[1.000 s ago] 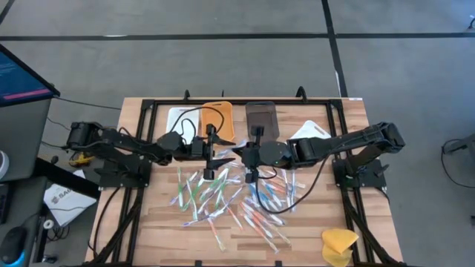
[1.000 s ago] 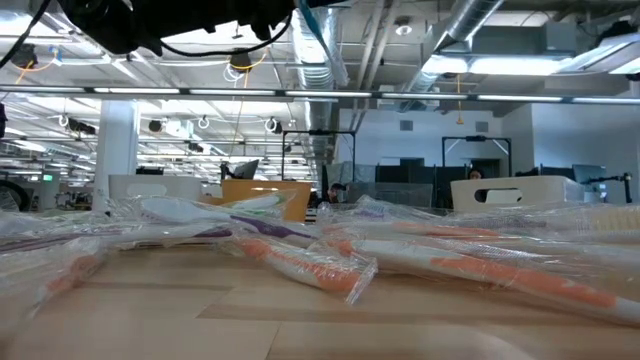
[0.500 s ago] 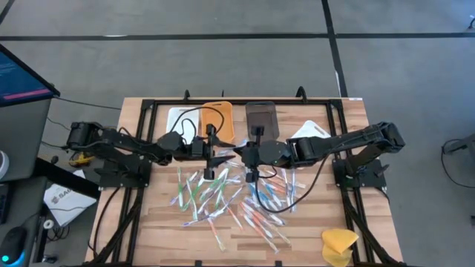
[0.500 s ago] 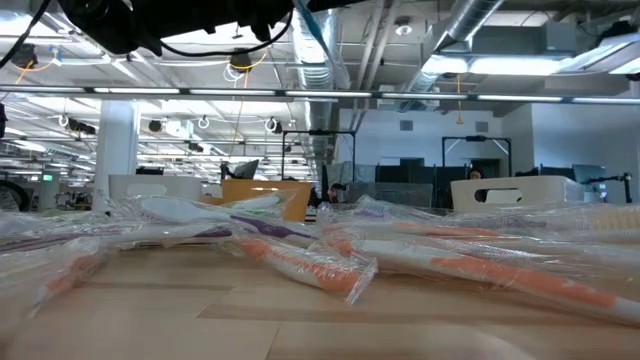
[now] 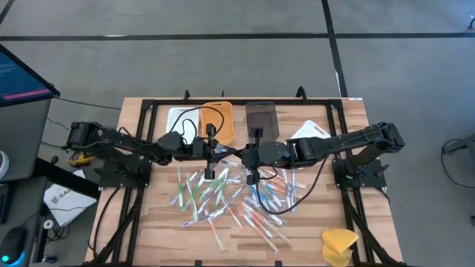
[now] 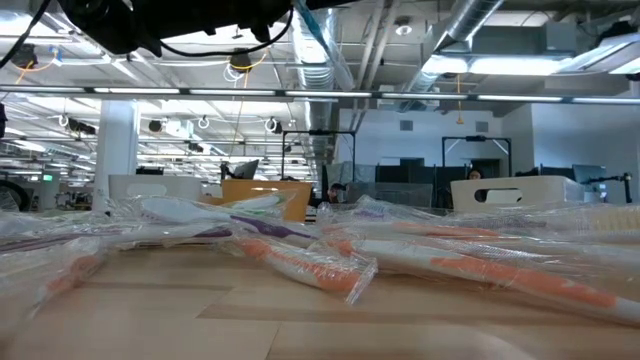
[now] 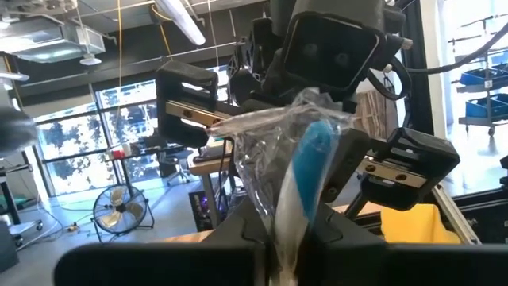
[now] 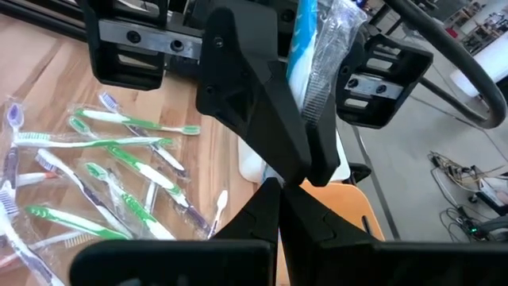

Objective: Pick & Place Toothbrushes
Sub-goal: Put the blue toothbrush into the left white bin

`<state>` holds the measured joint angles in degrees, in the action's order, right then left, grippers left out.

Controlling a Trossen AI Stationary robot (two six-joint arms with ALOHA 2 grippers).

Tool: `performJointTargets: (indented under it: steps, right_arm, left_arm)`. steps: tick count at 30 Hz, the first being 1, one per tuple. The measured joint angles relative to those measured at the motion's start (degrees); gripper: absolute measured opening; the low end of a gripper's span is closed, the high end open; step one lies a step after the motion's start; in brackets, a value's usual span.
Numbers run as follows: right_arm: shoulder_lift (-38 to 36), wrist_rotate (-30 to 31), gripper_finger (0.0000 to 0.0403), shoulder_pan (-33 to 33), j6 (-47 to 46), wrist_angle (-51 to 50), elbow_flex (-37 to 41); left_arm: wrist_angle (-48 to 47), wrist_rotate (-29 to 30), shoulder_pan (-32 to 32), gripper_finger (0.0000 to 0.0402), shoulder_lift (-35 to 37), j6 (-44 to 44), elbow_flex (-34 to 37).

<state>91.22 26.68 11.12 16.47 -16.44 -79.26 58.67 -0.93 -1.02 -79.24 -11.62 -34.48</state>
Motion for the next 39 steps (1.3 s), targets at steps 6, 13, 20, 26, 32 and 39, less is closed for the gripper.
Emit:
performJointTargets:
  steps: [6, 13, 20, 26, 32, 39]
  right_arm:
    - [0.02, 0.02, 0.0004, 0.0, -1.1, 0.04, 0.0]
    - [0.0, 0.41, 0.0073, -0.05, -5.11, -2.51, 0.0]
    - [0.0, 6.62, 0.0192, 0.06, -8.94, -4.7, 0.0]
    - [-0.02, 9.4, 0.0269, 0.43, -11.36, -9.23, 0.0]
    - [-0.02, 9.3, 0.0279, 1.59, -19.27, -17.41, 0.0]
    - [-0.04, 8.9, 0.0279, 3.55, -26.84, -19.98, -0.02]
  left_arm:
    - [-0.52, -0.05, -0.02, 0.001, 0.02, -0.02, 0.0]
    - [-1.18, -0.27, -0.04, 0.001, 0.0, -0.11, 0.09]
    - [-5.0, -0.31, -0.04, 0.001, 2.44, -0.13, 0.09]
    - [-13.25, 0.32, -0.04, 0.001, 7.81, -0.19, 0.09]
    - [-32.59, 9.54, -0.03, 0.001, 19.36, -3.15, -0.35]
    - [-67.62, 14.62, 2.95, 0.001, 27.12, 2.84, -11.33]
